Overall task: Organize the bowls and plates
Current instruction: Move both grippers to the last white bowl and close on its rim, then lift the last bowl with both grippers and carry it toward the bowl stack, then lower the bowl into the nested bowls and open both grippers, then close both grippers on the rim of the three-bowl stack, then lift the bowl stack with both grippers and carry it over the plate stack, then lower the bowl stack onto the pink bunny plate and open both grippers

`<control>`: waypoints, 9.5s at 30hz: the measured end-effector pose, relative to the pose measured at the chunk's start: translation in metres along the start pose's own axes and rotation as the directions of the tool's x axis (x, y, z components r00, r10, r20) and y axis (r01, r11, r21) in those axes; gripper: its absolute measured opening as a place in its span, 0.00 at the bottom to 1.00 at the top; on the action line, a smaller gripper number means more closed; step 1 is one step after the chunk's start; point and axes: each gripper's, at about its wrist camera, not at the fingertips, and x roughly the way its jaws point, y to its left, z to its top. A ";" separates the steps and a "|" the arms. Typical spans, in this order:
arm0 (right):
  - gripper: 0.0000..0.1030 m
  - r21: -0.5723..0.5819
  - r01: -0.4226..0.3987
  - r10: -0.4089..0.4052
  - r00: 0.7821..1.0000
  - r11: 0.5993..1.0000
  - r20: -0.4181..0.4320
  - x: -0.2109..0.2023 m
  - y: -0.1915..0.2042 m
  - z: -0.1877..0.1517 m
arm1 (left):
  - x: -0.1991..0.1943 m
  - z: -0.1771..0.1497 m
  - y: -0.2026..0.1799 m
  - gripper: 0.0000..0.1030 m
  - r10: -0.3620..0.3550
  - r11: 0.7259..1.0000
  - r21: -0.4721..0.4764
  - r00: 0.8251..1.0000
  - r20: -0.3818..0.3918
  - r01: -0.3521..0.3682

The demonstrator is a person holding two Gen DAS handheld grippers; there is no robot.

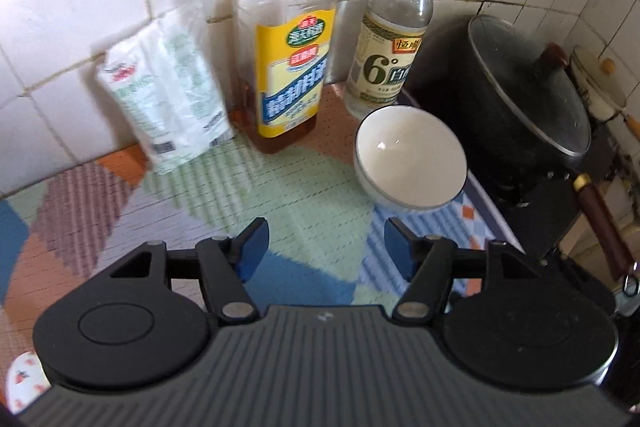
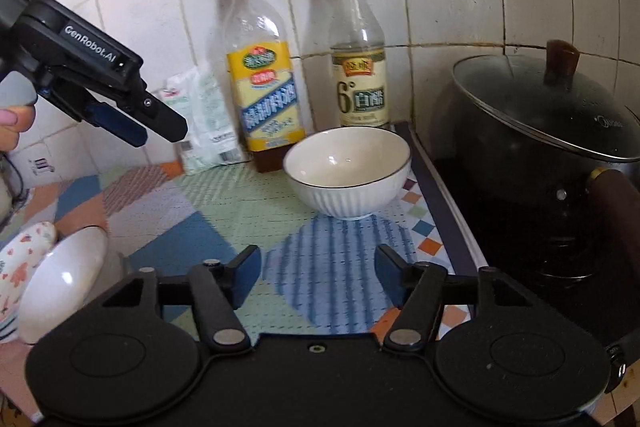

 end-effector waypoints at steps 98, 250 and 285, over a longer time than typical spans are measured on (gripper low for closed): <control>0.85 -0.217 -0.160 0.140 0.984 0.963 -0.108 -0.063 0.189 -0.027 | -0.083 -0.127 0.061 0.13 0.002 0.997 0.083 0.983 -0.183 0.013; 0.97 -0.309 -0.331 0.356 0.934 0.892 0.027 -0.033 0.302 -0.031 | -0.184 -0.191 0.181 0.42 0.013 0.961 -0.275 1.000 0.007 -0.011; 0.97 -0.259 -0.377 0.338 0.923 0.889 -0.182 0.037 0.347 -0.045 | -0.142 -0.211 0.227 0.48 0.058 0.940 -0.333 0.996 -0.068 -0.078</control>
